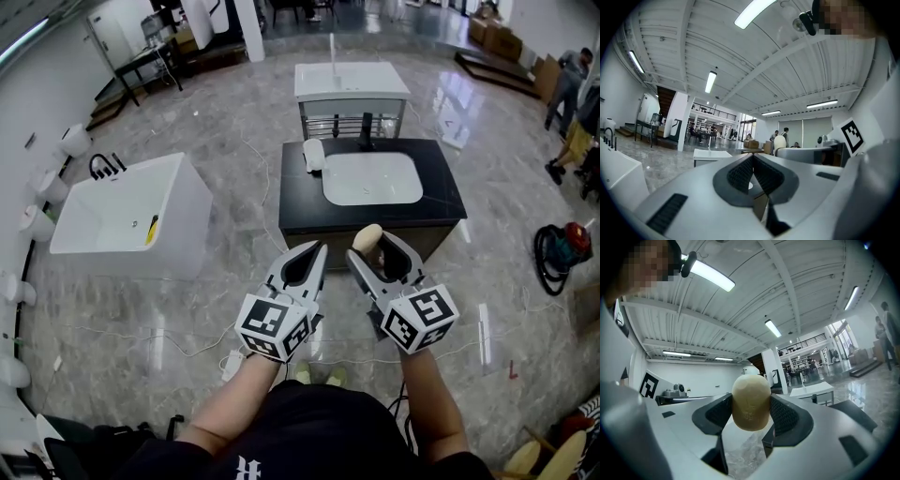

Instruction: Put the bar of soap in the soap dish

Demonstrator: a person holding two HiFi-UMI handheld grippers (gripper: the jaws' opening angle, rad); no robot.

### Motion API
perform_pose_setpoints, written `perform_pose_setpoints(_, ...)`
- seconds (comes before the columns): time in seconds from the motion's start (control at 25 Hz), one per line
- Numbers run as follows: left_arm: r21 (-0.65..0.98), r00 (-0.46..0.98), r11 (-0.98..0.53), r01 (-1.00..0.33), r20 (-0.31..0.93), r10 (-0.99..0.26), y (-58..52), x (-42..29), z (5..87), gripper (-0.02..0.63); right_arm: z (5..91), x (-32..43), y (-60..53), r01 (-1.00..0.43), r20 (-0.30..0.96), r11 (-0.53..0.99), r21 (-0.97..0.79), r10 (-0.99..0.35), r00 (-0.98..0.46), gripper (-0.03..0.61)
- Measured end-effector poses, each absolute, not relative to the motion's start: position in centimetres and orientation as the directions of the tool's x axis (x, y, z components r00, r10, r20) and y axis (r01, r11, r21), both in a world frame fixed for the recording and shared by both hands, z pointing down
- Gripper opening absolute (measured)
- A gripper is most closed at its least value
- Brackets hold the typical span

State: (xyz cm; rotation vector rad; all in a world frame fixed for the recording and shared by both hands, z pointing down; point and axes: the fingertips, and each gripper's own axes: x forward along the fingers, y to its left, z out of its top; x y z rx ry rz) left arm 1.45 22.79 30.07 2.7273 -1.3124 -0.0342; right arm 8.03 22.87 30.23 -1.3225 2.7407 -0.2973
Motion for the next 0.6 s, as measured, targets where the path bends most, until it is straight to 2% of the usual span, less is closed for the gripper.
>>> perform_pose_setpoints(0.6, 0.078, 0.517, -0.514, -0.854, 0.012, -0.856, 21.7, -2.2, 28.9, 0.008, 29.9, 8.7, 22.0, -0.722, -0.032, 0.639, -0.266, -0.755, -0.655, 0.258)
